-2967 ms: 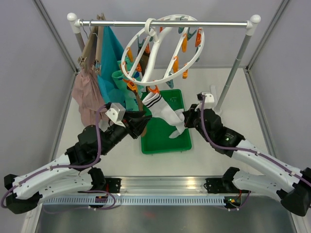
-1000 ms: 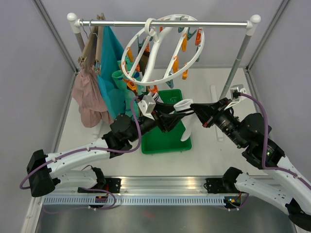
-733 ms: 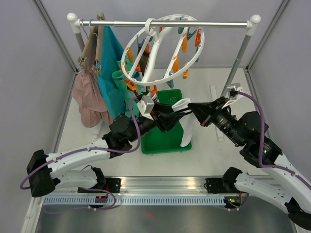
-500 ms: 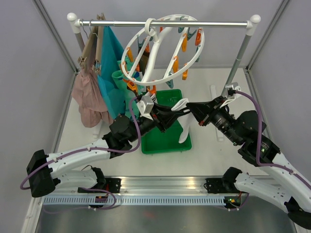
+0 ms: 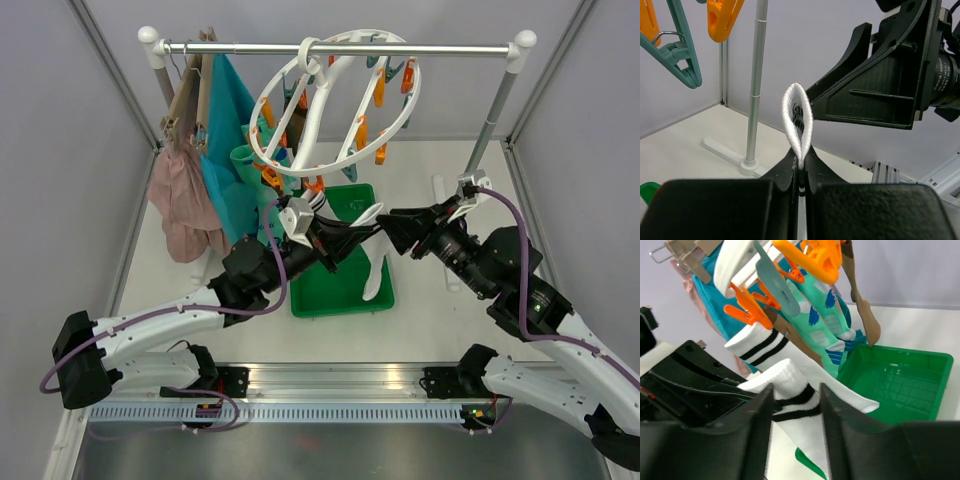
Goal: Clip the socks to the hanger
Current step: Pick up the sock from the bin.
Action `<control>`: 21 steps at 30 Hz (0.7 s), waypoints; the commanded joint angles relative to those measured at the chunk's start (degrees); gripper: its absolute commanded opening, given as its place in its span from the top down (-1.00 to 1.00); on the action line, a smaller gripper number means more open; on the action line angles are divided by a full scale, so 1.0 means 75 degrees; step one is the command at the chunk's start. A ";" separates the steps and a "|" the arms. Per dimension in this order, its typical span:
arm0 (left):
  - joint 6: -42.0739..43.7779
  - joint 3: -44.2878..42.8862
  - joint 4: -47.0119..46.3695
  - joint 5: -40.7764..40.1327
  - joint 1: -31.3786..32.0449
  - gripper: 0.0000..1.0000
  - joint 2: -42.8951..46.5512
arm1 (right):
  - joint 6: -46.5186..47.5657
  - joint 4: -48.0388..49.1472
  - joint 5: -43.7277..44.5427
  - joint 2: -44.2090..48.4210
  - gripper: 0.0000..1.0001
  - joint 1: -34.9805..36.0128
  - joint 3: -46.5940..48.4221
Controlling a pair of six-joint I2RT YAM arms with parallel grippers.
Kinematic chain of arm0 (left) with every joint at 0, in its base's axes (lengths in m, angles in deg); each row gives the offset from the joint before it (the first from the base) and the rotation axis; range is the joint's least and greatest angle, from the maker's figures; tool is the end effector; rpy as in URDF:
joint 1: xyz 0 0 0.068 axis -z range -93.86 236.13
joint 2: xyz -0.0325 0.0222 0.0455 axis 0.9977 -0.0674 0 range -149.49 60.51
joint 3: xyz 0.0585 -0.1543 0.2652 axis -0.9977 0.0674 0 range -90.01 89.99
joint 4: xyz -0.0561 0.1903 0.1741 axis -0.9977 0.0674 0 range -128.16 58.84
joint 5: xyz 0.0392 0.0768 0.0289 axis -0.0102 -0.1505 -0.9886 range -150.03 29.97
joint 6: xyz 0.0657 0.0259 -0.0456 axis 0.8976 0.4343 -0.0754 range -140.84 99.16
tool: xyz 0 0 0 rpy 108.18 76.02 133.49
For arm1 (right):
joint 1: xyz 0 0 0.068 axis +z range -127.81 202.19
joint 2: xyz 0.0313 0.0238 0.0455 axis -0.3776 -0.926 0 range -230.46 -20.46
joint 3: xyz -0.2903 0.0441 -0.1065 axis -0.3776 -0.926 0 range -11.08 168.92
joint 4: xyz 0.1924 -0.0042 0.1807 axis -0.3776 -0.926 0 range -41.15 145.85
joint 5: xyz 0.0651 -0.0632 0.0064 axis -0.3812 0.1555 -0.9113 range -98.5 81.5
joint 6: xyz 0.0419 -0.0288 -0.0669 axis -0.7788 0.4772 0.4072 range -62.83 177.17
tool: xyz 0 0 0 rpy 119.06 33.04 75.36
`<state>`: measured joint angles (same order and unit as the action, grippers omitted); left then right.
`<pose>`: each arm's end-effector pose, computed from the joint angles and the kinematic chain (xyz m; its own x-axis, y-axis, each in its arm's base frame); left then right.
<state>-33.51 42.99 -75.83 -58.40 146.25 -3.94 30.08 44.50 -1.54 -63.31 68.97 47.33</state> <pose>0.1384 -0.2449 0.4224 -0.0250 -0.3966 -0.9176 0.8964 0.3975 -0.1962 0.1201 0.1148 0.4557 -0.2470 0.3972 -0.8839 -0.5933 0.6592 0.4620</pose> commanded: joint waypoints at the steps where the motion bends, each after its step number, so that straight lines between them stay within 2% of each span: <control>1: 0.0411 -0.0014 0.0181 0.0041 -0.0024 0.95 0.0412 | 0.0656 -0.0080 0.0559 -0.0064 -0.08 0.0043 0.0121; 7: 0.0845 -0.0073 0.1411 -0.0930 -0.0023 0.95 0.0764 | 0.2040 0.0084 0.0865 -0.0636 -0.23 0.0032 0.0519; 12: 0.0892 -0.0236 0.2162 -0.1704 -0.0094 0.95 0.0893 | 0.3060 0.0388 0.0806 -0.1294 -0.21 0.0020 0.0871; 17: 0.0694 -0.0518 0.3052 -0.2197 -0.0327 0.95 0.0882 | 0.3554 0.0612 0.0059 -0.1657 -0.30 -0.0378 0.1129; 21: 0.0365 -0.0518 0.3277 -0.2198 -0.0726 0.95 0.1033 | 0.3869 0.0647 -0.0470 -0.1810 -0.33 -0.0752 0.1305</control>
<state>-29.05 41.52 -53.64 -72.50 142.73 2.03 55.43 46.12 -0.60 -76.82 64.91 53.82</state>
